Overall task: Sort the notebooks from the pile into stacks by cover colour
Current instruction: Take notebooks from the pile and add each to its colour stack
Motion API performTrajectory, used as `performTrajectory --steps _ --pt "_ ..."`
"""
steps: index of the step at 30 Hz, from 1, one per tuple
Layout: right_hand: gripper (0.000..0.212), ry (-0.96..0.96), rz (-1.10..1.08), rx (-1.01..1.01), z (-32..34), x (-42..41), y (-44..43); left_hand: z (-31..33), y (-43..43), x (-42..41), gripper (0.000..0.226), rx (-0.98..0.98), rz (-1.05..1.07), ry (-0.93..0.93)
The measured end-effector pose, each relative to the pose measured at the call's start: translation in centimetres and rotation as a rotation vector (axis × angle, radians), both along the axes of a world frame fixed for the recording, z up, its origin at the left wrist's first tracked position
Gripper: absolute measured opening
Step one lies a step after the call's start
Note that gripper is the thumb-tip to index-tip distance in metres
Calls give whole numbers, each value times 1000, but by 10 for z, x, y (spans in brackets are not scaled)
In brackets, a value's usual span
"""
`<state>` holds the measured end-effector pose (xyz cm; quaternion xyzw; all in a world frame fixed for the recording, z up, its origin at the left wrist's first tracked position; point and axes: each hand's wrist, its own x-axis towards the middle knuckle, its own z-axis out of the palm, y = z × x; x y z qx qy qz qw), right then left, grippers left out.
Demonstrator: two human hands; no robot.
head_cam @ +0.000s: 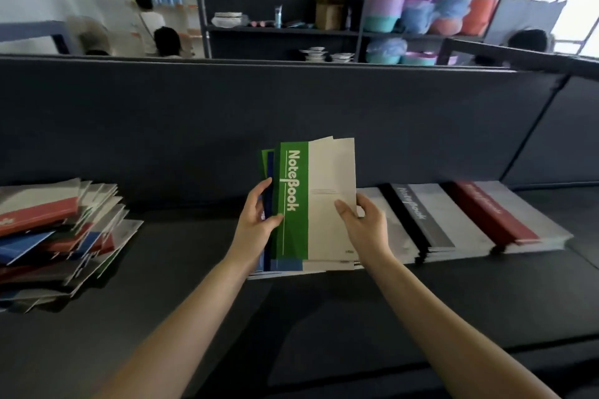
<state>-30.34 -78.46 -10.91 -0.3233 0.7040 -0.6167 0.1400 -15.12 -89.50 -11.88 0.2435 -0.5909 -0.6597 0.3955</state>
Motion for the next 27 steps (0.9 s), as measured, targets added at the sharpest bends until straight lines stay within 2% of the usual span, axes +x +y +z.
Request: performTrajectory --steps 2,6,16,27 --pt "7 -5 -52 8 -2 -13 11 -2 5 -17 61 -5 -33 -1" --pt "24 7 -126 19 -5 -33 33 -5 15 -42 54 -64 -76 -39" --pt "32 91 -241 82 -14 -70 58 -5 19 -62 51 -126 -17 -99" --pt "46 232 -220 418 -12 -111 52 -8 -8 -31 38 -50 213 -112"
